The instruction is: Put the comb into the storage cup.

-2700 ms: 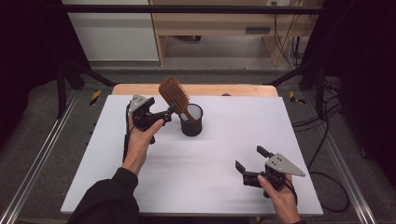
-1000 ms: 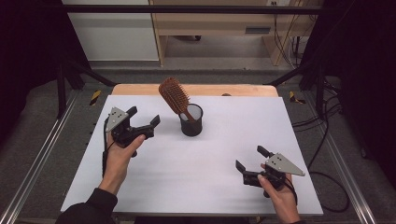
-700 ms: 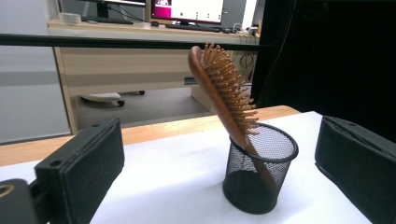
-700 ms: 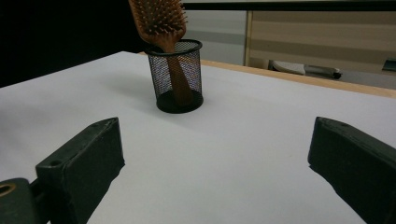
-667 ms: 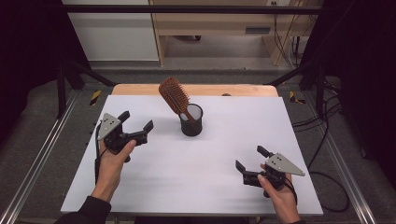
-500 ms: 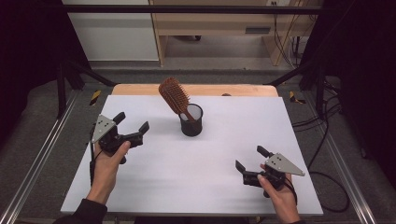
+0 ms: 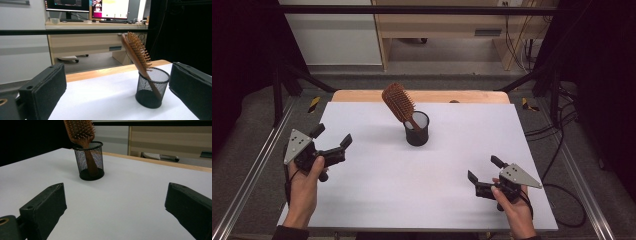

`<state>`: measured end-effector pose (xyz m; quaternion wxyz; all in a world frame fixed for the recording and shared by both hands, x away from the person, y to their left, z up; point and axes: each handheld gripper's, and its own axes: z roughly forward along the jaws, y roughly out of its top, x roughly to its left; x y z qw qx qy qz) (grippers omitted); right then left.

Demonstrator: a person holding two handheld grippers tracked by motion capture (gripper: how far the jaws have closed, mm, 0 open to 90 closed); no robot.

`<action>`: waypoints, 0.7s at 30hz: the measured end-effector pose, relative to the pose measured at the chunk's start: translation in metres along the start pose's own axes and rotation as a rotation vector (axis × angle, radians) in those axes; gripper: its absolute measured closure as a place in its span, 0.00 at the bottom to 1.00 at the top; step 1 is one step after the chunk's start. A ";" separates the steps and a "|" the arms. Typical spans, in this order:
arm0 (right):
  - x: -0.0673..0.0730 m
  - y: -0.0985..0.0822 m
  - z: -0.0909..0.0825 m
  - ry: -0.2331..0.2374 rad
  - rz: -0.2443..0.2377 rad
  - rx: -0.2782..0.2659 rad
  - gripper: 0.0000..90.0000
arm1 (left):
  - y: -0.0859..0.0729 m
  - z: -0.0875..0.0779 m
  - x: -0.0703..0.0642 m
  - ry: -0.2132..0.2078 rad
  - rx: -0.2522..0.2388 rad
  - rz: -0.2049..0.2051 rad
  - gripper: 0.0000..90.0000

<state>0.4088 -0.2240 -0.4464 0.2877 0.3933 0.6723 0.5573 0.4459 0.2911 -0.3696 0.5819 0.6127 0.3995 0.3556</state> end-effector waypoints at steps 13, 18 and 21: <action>-0.006 -0.002 -0.002 -0.009 -0.002 0.019 0.04 | -0.019 -0.025 0.006 0.017 -0.004 -0.014 0.02; -0.009 -0.002 -0.003 -0.020 0.009 0.017 0.04 | -0.030 -0.028 0.003 0.009 0.005 -0.013 0.02; -0.011 -0.003 -0.004 -0.023 0.002 0.019 0.04 | -0.035 -0.029 0.001 -0.005 0.015 -0.011 0.02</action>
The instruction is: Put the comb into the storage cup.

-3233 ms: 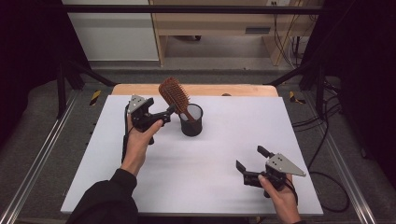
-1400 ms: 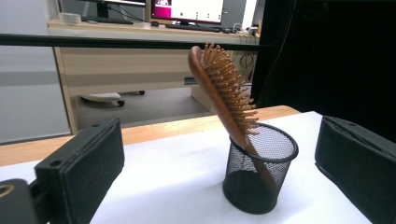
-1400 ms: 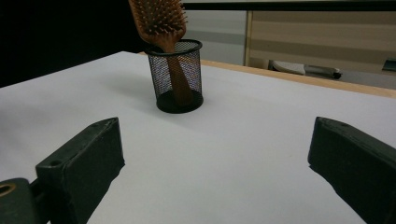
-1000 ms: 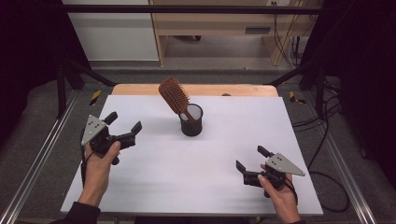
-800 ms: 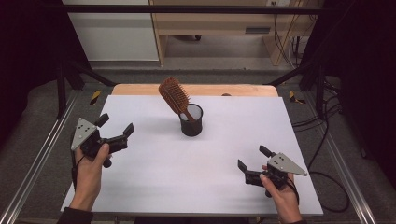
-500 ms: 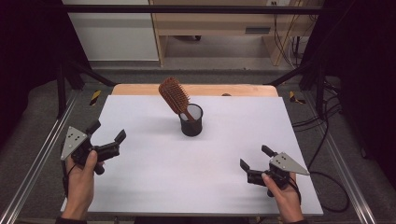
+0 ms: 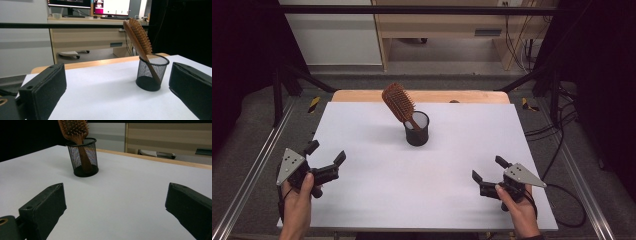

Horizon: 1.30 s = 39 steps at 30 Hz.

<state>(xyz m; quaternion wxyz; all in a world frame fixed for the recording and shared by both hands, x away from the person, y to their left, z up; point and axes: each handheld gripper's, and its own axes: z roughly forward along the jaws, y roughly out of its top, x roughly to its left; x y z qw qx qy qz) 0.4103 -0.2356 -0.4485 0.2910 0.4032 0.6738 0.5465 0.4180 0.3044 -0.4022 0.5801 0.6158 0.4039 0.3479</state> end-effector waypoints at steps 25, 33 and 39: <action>-0.009 -0.003 -0.004 -0.007 -0.061 -0.034 0.05 | -0.020 -0.006 -0.028 -0.076 0.015 0.006 0.02; -0.008 -0.003 -0.004 0.036 -0.053 -0.045 0.08 | -0.022 -0.010 -0.034 -0.075 0.000 0.050 0.01; -0.008 -0.003 -0.005 0.033 -0.047 -0.050 0.08 | -0.025 -0.015 -0.024 -0.048 -0.003 0.042 0.02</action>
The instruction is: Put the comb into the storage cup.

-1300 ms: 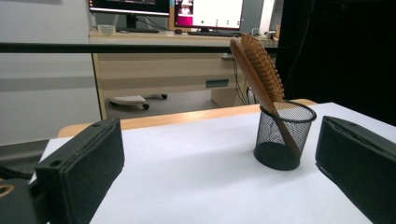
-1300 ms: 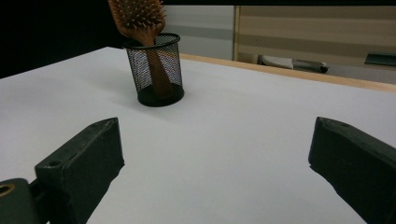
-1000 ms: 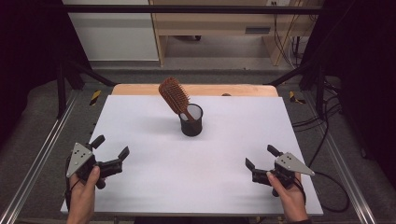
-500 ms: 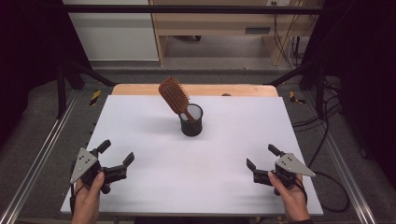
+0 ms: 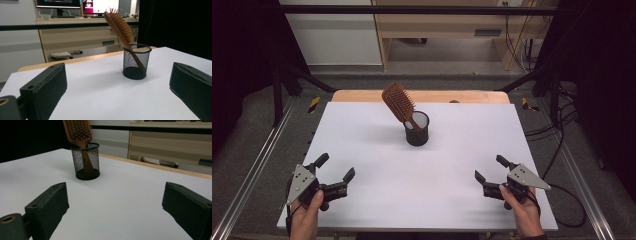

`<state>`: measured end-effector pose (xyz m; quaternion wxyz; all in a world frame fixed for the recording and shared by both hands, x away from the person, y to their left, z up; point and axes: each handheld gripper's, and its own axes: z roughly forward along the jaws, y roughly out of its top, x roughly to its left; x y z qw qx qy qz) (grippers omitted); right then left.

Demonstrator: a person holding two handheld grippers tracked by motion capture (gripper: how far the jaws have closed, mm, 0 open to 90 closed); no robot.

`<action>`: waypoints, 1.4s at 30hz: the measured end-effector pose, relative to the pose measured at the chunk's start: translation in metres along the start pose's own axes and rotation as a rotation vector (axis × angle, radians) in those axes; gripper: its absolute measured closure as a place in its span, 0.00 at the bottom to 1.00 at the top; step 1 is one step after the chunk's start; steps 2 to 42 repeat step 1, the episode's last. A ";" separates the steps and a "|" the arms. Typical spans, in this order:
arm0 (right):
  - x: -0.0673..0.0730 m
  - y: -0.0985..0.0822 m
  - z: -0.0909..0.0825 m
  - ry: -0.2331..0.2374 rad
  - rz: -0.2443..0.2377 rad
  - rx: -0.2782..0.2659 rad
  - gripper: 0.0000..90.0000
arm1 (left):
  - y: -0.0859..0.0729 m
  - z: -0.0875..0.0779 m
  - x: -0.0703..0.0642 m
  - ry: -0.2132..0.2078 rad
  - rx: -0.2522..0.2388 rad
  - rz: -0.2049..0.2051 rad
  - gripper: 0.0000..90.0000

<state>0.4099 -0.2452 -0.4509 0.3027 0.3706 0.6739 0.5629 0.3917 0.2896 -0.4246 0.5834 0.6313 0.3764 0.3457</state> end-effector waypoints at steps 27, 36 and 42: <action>-0.001 0.000 0.000 -0.007 0.001 0.000 0.08 | -0.001 -0.001 0.002 0.006 -0.001 -0.007 0.02; -0.001 0.000 0.000 -0.007 0.001 0.000 0.08 | -0.001 -0.001 0.002 0.006 -0.001 -0.007 0.02; -0.001 0.000 0.000 -0.007 0.001 0.000 0.08 | -0.001 -0.001 0.002 0.006 -0.001 -0.007 0.02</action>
